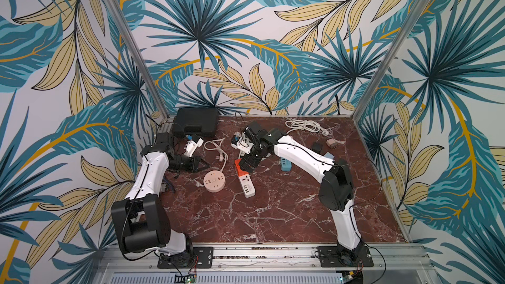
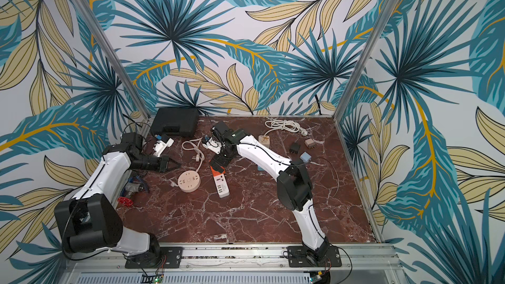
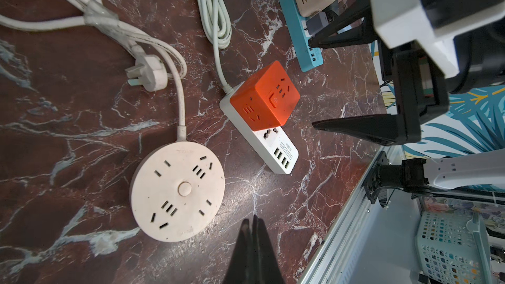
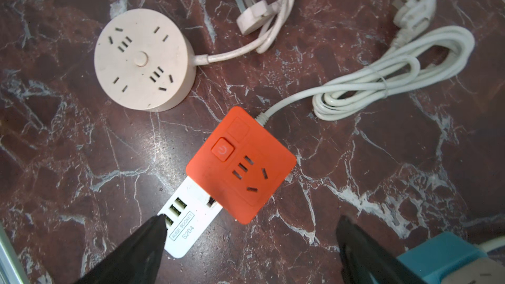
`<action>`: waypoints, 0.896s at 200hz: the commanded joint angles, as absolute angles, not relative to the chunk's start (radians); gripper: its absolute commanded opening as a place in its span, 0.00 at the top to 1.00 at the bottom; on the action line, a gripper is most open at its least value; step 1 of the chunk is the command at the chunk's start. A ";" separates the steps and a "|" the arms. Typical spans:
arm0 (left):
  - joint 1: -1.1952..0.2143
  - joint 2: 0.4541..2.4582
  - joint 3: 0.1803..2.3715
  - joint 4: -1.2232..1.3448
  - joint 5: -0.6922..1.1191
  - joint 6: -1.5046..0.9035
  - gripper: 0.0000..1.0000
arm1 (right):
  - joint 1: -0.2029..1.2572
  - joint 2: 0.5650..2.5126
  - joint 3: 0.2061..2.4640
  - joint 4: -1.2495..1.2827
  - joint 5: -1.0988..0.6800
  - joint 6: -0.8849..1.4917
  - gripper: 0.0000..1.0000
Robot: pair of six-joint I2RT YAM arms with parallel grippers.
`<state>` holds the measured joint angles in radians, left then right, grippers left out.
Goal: Pull the plug off the socket
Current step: Adjust the socket at the center of the board.
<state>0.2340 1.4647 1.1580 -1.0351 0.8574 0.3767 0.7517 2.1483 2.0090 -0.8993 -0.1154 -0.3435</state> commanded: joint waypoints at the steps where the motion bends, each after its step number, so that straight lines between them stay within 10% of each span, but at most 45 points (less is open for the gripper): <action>1: 0.239 1.450 1.123 -1.017 0.876 0.375 1.00 | 0.753 2.180 2.029 -0.930 -0.170 -0.482 0.00; 179: 0.239 1.485 1.126 -1.031 0.895 0.382 1.00 | 0.753 2.324 2.103 -0.900 -0.243 -0.735 0.01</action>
